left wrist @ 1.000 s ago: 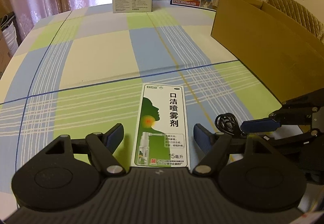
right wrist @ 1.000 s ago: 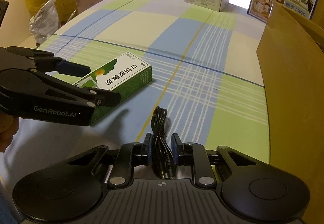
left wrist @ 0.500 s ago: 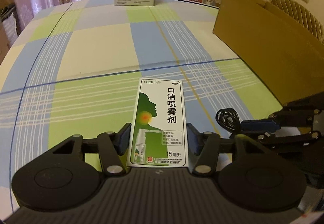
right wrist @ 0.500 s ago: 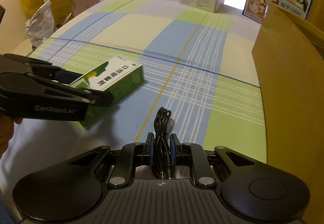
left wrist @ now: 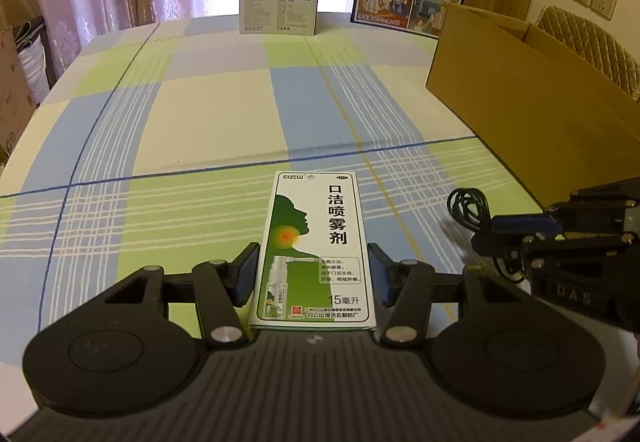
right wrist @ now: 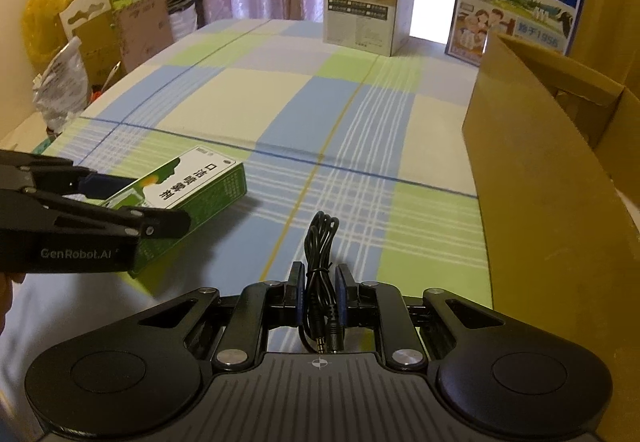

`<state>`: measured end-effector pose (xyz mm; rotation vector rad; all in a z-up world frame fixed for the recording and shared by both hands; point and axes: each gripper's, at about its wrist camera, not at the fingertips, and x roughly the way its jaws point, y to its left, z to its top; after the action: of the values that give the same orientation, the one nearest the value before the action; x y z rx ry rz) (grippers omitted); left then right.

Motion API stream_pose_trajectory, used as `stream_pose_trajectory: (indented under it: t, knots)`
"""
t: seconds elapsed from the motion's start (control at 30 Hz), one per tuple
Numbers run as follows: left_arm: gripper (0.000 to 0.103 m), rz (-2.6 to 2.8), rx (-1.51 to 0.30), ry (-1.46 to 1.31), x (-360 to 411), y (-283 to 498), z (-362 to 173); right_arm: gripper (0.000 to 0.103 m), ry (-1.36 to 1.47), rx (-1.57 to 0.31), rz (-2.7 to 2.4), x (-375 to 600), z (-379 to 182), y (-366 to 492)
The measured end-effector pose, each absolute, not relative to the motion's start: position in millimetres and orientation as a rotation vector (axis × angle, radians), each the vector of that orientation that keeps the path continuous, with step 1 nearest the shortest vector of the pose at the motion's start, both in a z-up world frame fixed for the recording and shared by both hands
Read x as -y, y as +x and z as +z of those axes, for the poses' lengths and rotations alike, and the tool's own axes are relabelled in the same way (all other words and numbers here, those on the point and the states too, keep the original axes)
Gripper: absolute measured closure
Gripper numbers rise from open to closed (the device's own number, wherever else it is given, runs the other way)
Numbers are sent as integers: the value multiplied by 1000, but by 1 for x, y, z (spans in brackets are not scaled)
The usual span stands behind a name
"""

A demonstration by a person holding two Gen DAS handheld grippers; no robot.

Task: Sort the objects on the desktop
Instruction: 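Lift and carry the spray box and cable over the cardboard box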

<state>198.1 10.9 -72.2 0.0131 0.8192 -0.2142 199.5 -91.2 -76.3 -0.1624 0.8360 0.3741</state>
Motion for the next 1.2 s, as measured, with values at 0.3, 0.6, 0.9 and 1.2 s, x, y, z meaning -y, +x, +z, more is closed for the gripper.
stream_pose_trajectory:
  t: [0.3,0.6,0.9,1.2]
  knots:
    - [52,-189,-803,21,-2,185,-64,91,-107,-829,362,98,-56,194]
    - [52,-146,-763,15,5,162,-34,91,-63,-788,351,109,-14,165]
    - [52,-138,-739,-5,25,125,0,91,-16,-746,336,127,24,132]
    - [52,-164,-708,1,49,91,30,91,20,-711,307,154,48,104]
